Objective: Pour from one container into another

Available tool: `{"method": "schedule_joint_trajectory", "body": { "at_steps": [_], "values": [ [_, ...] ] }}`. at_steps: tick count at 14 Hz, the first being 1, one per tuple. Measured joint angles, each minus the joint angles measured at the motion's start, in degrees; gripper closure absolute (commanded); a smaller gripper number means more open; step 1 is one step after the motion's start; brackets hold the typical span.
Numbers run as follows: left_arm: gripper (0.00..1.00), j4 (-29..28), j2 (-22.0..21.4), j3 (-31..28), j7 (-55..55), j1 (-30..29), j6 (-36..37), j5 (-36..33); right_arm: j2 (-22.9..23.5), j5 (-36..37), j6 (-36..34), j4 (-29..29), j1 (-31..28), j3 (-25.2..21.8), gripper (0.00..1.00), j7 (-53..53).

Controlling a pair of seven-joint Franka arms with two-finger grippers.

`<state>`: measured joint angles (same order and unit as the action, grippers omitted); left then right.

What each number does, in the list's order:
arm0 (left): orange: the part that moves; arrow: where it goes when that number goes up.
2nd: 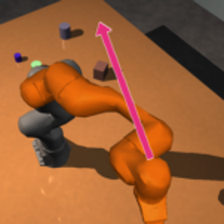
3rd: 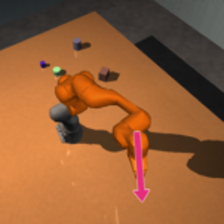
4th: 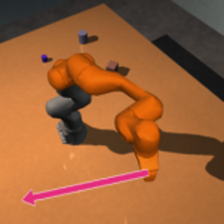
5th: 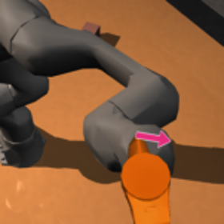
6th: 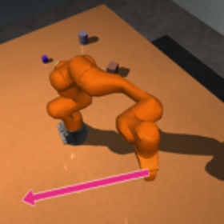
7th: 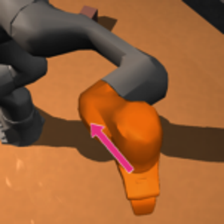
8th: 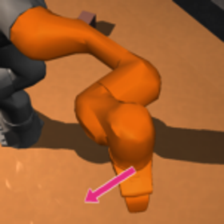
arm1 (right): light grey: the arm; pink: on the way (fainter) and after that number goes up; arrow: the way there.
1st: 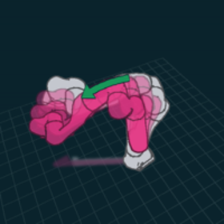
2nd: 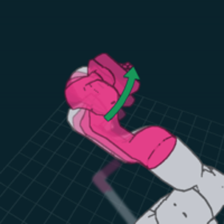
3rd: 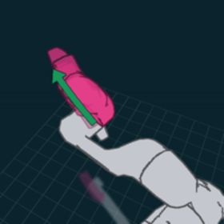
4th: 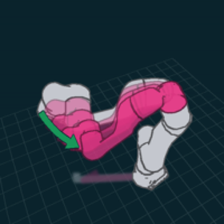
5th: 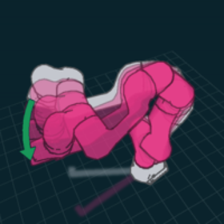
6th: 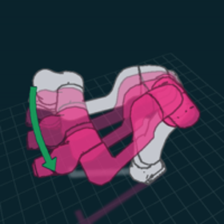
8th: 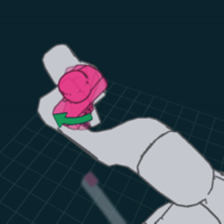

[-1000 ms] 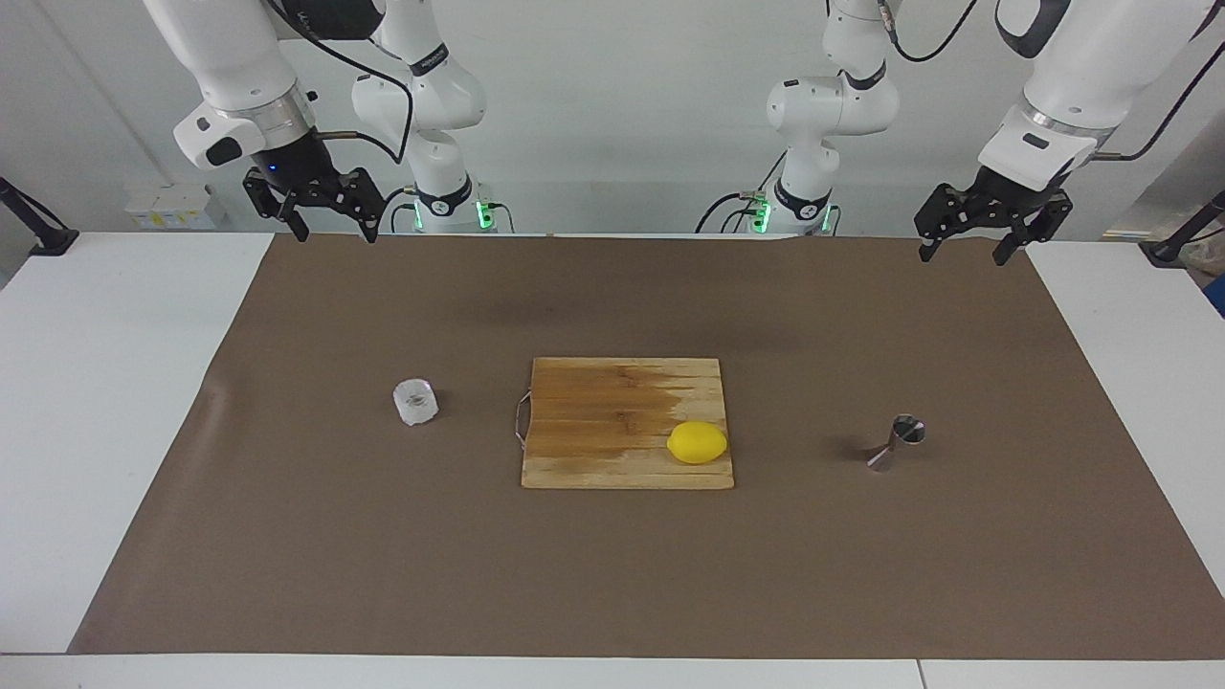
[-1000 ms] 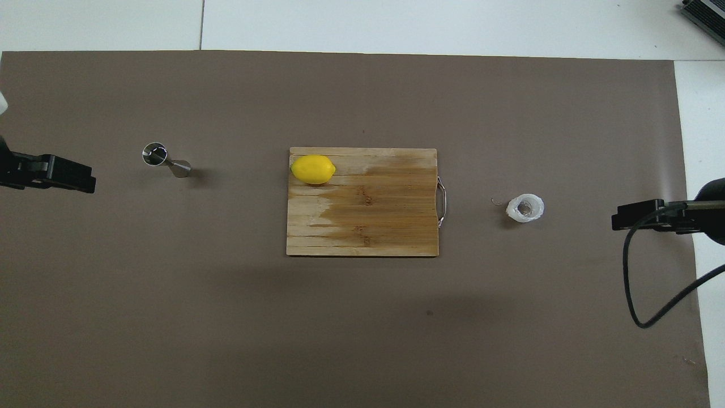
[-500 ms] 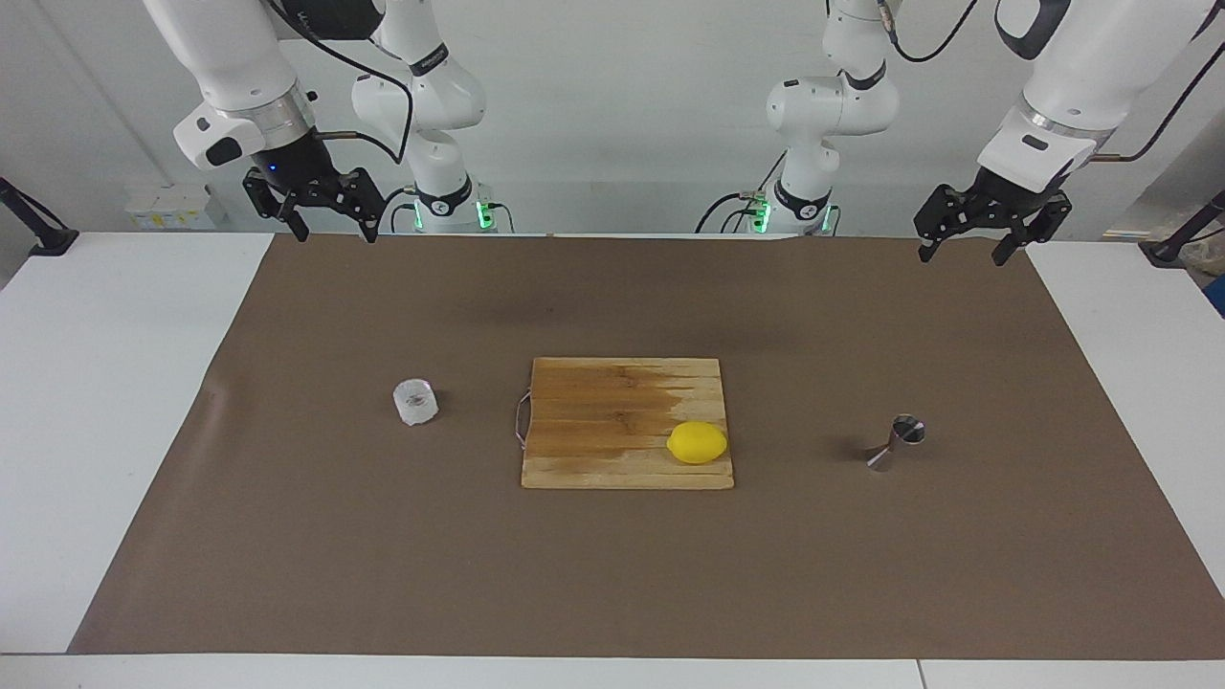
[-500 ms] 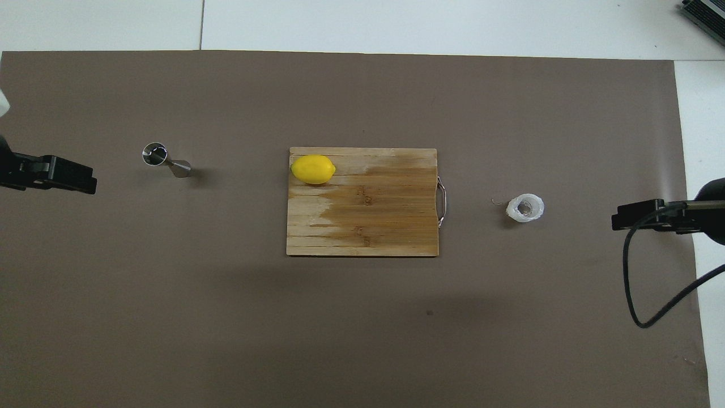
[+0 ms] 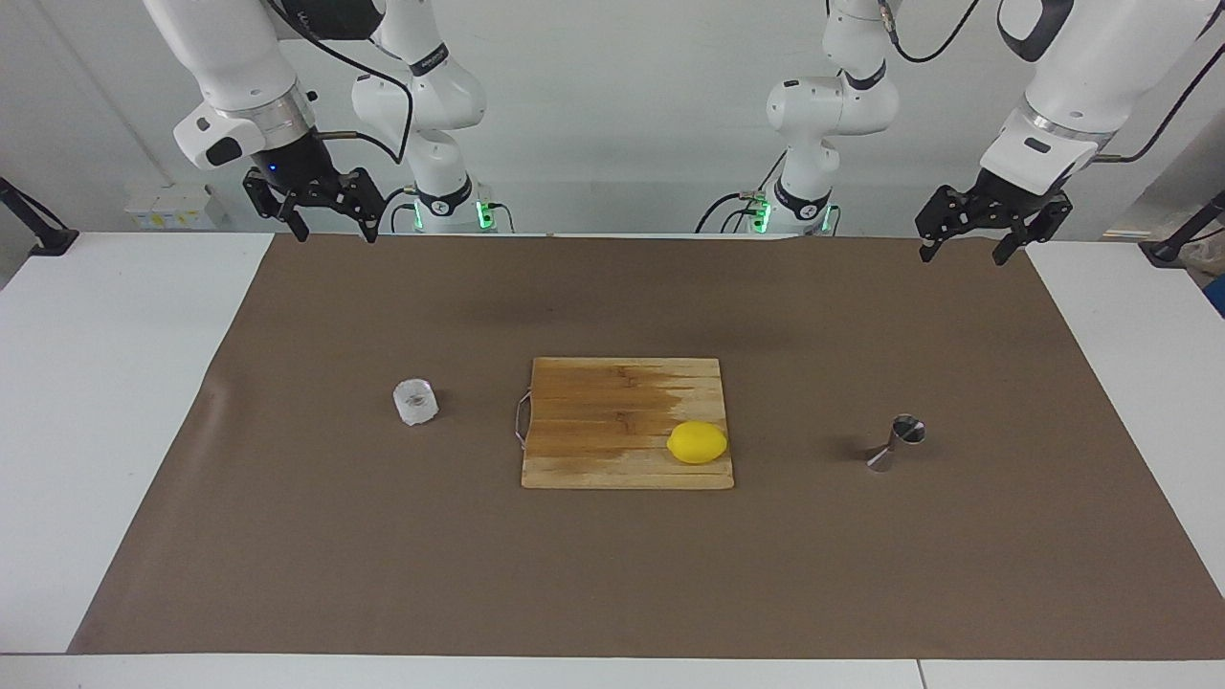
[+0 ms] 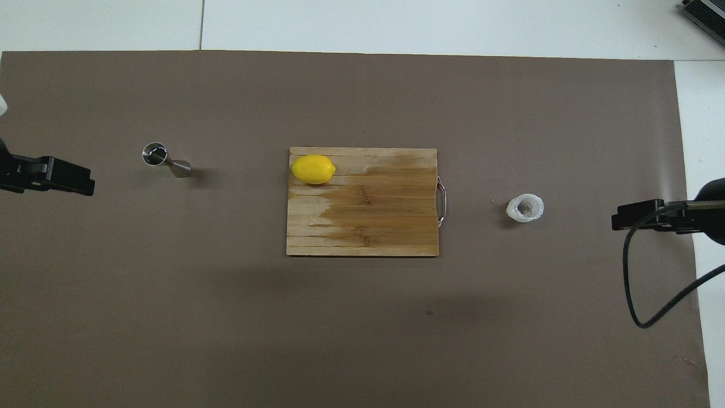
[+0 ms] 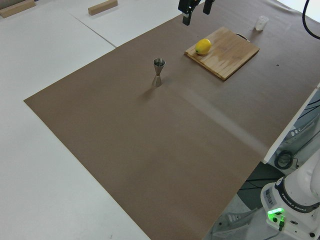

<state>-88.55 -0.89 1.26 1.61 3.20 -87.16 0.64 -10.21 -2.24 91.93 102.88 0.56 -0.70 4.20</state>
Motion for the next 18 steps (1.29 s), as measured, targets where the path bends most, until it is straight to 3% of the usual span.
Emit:
{"method": "schedule_joint_trajectory", "body": {
  "at_steps": [4, 8, 11, 18],
  "values": [
    [0.0, 1.8, 3.9, -0.1, -0.3, -1.7, -1.4, 0.0, 0.0, 0.0, 0.0, 0.0, 0.0, 0.0, 0.0, 0.0],
    [0.0, 9.7, 14.7, -0.2, -4.3, -4.4, -3.9, 0.2, 0.0, 0.0, 0.0, 0.0, 0.0, 0.0, 0.0, 0.0],
    [0.0, 15.0, 21.8, -0.3, -12.3, -5.3, -6.3, 2.7, 0.0, 0.0, 0.0, 0.0, 0.0, 0.0, 0.0, 0.0],
    [0.0, 19.2, 31.5, -0.9, -35.3, -9.8, -7.5, 11.3, 0.0, 0.0, 0.0, 0.0, 0.0, 0.0, 0.0, 0.0]
  ]
}}
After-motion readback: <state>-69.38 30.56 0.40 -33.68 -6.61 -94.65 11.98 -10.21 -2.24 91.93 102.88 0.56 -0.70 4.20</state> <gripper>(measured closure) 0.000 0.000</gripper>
